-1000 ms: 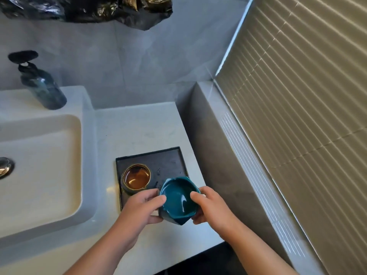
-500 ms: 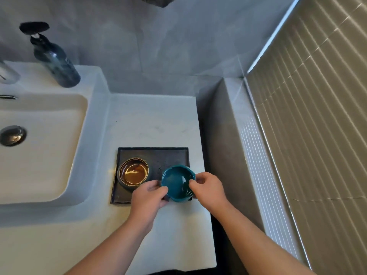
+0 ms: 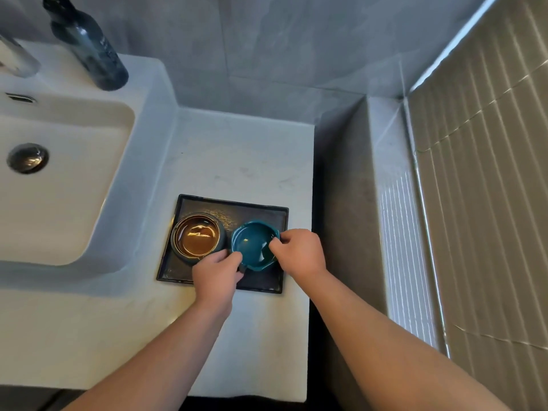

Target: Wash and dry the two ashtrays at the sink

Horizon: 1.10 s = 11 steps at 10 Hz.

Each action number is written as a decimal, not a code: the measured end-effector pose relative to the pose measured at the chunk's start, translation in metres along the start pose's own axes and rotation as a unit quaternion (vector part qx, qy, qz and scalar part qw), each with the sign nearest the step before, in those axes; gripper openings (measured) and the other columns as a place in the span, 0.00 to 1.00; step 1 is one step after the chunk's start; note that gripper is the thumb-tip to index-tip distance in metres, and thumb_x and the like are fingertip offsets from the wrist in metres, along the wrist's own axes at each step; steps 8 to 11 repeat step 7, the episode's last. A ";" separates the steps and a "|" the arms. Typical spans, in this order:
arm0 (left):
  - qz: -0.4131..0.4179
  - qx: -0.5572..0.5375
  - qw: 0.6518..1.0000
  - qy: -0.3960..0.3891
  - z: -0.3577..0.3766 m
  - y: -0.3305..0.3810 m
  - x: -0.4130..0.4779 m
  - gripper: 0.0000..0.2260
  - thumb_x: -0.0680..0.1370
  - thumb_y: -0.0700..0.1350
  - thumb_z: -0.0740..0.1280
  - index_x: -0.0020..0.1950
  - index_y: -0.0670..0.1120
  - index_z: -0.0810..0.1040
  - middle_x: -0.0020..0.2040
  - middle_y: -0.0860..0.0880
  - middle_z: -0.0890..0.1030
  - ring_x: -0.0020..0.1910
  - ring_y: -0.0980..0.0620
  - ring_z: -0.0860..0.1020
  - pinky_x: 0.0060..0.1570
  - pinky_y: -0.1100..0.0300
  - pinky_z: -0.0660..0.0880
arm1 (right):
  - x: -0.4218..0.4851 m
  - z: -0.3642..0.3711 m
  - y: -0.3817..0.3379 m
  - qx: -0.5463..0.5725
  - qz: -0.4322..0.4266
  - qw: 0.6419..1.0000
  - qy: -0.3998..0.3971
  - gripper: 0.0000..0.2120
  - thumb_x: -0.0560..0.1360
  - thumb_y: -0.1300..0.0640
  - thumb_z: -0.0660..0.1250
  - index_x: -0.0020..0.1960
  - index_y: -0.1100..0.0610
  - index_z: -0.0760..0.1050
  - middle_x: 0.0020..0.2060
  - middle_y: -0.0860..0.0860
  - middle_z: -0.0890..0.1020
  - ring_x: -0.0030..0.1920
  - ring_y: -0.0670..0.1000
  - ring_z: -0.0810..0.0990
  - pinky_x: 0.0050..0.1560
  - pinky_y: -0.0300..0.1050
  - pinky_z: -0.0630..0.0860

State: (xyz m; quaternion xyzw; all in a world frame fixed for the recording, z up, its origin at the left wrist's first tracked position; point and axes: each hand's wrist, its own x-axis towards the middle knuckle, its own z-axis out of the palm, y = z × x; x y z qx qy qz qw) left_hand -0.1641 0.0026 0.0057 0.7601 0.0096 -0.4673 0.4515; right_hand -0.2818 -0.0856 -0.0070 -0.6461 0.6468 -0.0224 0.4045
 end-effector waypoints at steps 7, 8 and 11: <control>0.083 0.322 0.938 -0.100 -0.027 0.017 0.010 0.17 0.78 0.56 0.66 0.35 0.45 0.76 0.32 0.45 0.73 0.33 0.49 0.73 0.34 0.53 0.70 | -0.003 -0.014 -0.018 -0.137 -0.037 0.989 -0.046 0.13 0.80 0.47 0.62 0.51 0.56 0.77 0.43 0.51 0.81 0.43 0.52 0.80 0.41 0.45 0.78; 0.083 0.322 0.938 -0.100 -0.027 0.017 0.010 0.17 0.78 0.56 0.66 0.35 0.45 0.76 0.32 0.45 0.73 0.33 0.49 0.73 0.34 0.53 0.70 | -0.003 -0.014 -0.018 -0.137 -0.037 0.989 -0.046 0.13 0.80 0.47 0.62 0.51 0.56 0.77 0.43 0.51 0.81 0.43 0.52 0.80 0.41 0.45 0.78; 0.083 0.322 0.938 -0.100 -0.027 0.017 0.010 0.17 0.78 0.56 0.66 0.35 0.45 0.76 0.32 0.45 0.73 0.33 0.49 0.73 0.34 0.53 0.70 | -0.003 -0.014 -0.018 -0.137 -0.037 0.989 -0.046 0.13 0.80 0.47 0.62 0.51 0.56 0.77 0.43 0.51 0.81 0.43 0.52 0.80 0.41 0.45 0.78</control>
